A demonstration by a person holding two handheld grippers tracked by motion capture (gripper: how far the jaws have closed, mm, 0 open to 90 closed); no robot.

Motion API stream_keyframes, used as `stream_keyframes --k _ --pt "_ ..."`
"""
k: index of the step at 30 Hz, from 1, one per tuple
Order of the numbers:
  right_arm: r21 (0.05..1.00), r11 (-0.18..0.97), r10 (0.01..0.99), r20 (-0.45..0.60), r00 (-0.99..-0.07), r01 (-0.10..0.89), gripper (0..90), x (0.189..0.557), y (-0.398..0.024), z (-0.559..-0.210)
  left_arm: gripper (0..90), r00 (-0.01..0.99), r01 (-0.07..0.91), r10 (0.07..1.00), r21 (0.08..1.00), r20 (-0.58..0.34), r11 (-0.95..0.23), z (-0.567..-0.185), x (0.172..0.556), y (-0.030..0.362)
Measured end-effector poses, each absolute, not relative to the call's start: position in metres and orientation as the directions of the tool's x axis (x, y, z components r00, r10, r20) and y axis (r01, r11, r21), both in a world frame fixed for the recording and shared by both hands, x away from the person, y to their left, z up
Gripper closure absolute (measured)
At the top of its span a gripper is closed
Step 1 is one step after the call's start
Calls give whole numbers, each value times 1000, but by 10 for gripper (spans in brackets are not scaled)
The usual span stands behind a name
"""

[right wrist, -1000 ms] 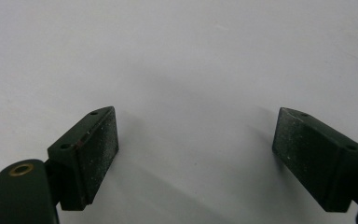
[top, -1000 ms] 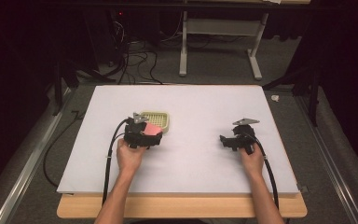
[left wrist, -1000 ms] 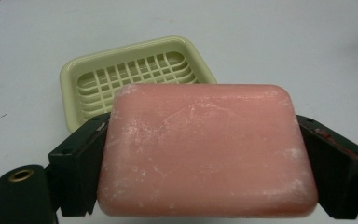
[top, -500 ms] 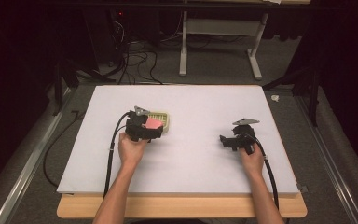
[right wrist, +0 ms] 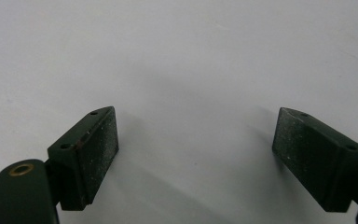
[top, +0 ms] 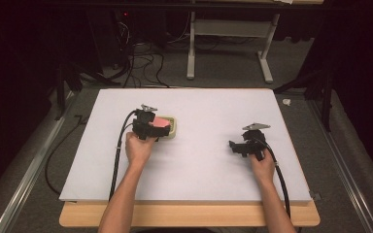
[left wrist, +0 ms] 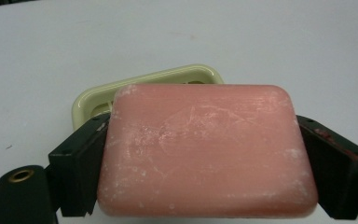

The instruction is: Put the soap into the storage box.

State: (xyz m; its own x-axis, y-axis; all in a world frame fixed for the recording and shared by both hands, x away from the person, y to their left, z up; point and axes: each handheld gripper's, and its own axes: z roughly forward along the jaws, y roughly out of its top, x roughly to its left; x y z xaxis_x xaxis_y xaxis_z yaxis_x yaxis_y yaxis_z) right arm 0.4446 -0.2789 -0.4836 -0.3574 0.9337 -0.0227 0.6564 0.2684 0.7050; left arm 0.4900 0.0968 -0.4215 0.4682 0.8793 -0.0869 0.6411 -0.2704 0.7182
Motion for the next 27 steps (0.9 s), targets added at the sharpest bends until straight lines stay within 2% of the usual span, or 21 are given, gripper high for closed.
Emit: stream_keyframes --k 12,24,27 --pt "705 268 934 -23 -357 657 148 445 -279 -484 139 412 682 907 688 -82 -248 -436 504 100" --pt "705 268 934 -23 -357 657 148 445 -279 -484 139 399 696 912 680 -96 -233 -442 509 98" --pt "705 268 934 -23 -357 656 148 445 -279 -484 138 403 699 913 667 -67 -259 -440 512 95"
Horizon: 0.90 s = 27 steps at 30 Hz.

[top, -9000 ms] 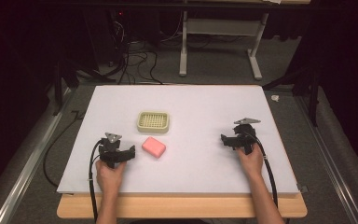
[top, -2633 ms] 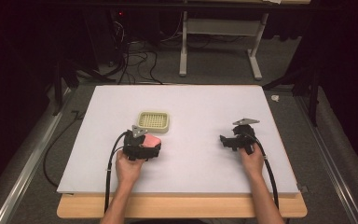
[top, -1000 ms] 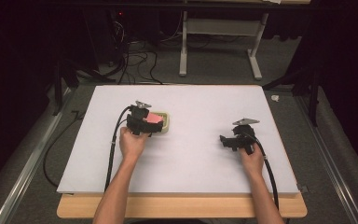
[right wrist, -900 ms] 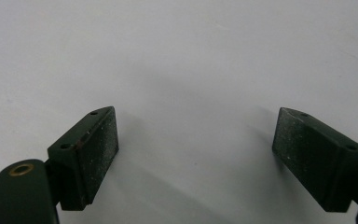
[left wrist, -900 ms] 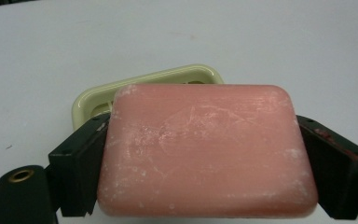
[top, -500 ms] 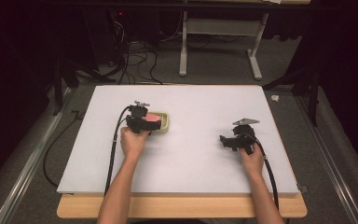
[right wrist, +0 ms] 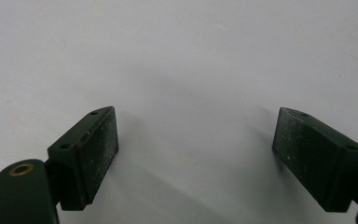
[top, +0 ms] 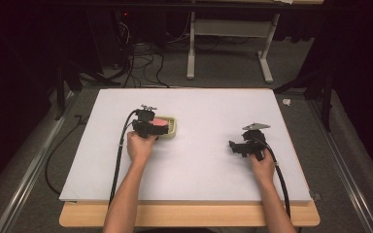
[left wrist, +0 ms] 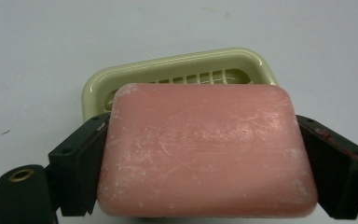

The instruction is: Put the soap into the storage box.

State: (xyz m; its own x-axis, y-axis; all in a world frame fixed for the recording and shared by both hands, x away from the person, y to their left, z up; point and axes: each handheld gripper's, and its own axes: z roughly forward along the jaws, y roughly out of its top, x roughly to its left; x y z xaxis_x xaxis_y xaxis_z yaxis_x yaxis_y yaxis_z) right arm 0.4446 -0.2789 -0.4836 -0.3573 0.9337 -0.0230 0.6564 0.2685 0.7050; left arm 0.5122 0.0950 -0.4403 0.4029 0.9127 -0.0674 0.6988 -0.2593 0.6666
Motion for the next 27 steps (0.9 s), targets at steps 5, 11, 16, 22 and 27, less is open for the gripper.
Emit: stream_keyframes --k 5,11,16,22,27 --pt "705 269 934 -24 -357 656 148 445 -279 -484 138 413 693 908 671 -67 -266 -438 515 89" --pt "705 268 934 -23 -357 657 148 445 -279 -484 139 397 716 914 650 -78 -255 -443 519 90" --pt "705 269 934 -23 -357 657 148 445 -279 -484 138 395 718 915 648 -79 -254 -443 520 90" --pt "705 269 933 -23 -358 656 148 445 -279 -484 138 388 726 917 643 -91 -243 -446 522 90" --pt "705 269 933 -23 -358 656 148 445 -279 -484 138 376 728 923 641 -78 -243 -448 523 89"
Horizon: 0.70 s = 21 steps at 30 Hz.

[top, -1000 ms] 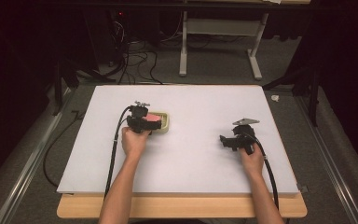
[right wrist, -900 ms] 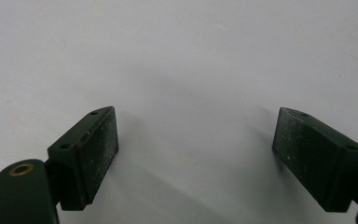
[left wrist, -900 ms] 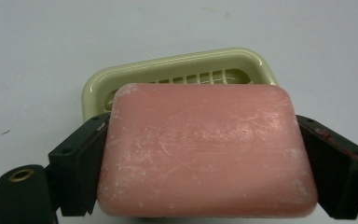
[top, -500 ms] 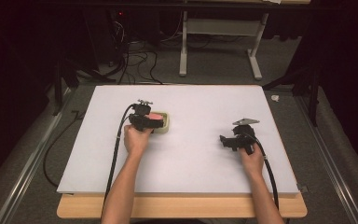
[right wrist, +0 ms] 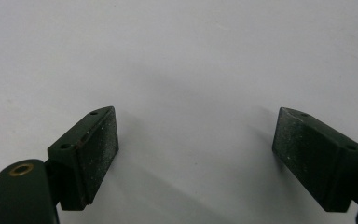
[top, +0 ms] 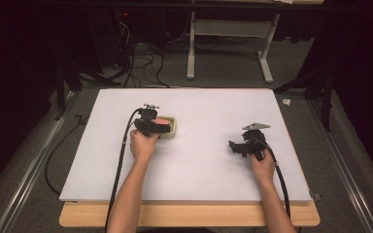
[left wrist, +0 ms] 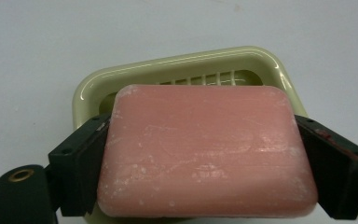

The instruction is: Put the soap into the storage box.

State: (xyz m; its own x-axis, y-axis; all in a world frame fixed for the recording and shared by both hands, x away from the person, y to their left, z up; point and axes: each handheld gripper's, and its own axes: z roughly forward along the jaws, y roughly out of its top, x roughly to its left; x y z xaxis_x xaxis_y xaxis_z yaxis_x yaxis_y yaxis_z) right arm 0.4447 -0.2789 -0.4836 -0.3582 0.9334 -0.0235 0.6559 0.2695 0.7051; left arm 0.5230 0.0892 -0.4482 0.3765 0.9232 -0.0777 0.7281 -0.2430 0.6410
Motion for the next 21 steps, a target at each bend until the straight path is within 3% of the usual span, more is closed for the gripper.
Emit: stream_keyframes --k 12,21 --pt "704 269 933 -22 -359 657 148 445 -279 -484 134 388 714 918 657 -86 -241 -447 524 92" --pt "704 269 933 -22 -359 657 148 445 -279 -484 80 388 691 918 686 -83 -230 -441 521 94"
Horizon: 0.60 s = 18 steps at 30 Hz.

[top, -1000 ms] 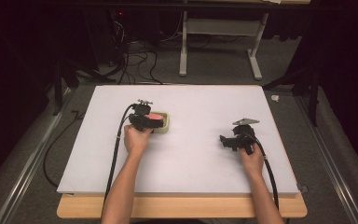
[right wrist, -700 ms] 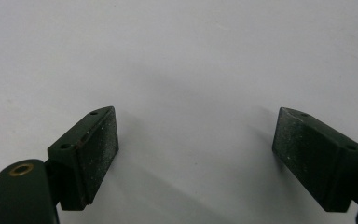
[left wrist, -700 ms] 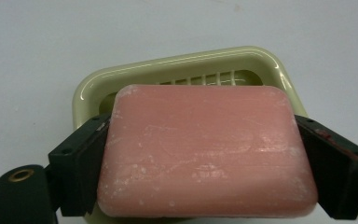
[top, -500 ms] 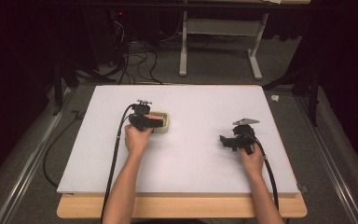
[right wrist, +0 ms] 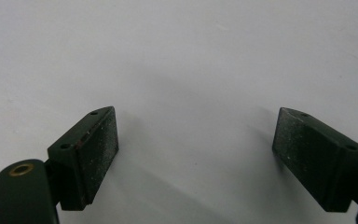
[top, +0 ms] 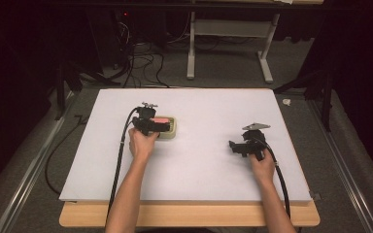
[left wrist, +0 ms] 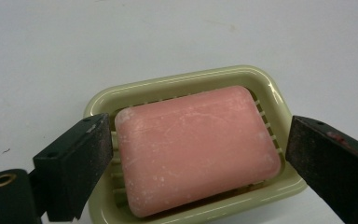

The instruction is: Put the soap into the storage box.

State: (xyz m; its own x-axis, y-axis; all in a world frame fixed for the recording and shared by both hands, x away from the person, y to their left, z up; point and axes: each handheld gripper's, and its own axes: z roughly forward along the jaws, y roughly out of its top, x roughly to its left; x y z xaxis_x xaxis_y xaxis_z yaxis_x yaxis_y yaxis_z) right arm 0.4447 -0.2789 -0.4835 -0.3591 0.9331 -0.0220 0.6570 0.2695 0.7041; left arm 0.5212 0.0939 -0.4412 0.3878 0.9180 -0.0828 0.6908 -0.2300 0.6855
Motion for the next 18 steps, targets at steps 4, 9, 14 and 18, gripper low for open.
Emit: stream_keyframes --k 4,9,14,18 --pt "704 270 933 -23 -359 656 148 445 -279 -484 74 398 686 913 689 -85 -235 -439 520 94" --pt "705 269 933 -22 -359 657 148 445 -279 -484 75 405 676 911 696 -78 -241 -435 516 94" --pt "704 269 933 -22 -359 657 148 445 -279 -484 80 412 660 908 712 -77 -239 -429 512 95" --pt "704 269 933 -22 -359 657 148 445 -279 -484 85 426 643 902 724 -66 -250 -423 507 95"
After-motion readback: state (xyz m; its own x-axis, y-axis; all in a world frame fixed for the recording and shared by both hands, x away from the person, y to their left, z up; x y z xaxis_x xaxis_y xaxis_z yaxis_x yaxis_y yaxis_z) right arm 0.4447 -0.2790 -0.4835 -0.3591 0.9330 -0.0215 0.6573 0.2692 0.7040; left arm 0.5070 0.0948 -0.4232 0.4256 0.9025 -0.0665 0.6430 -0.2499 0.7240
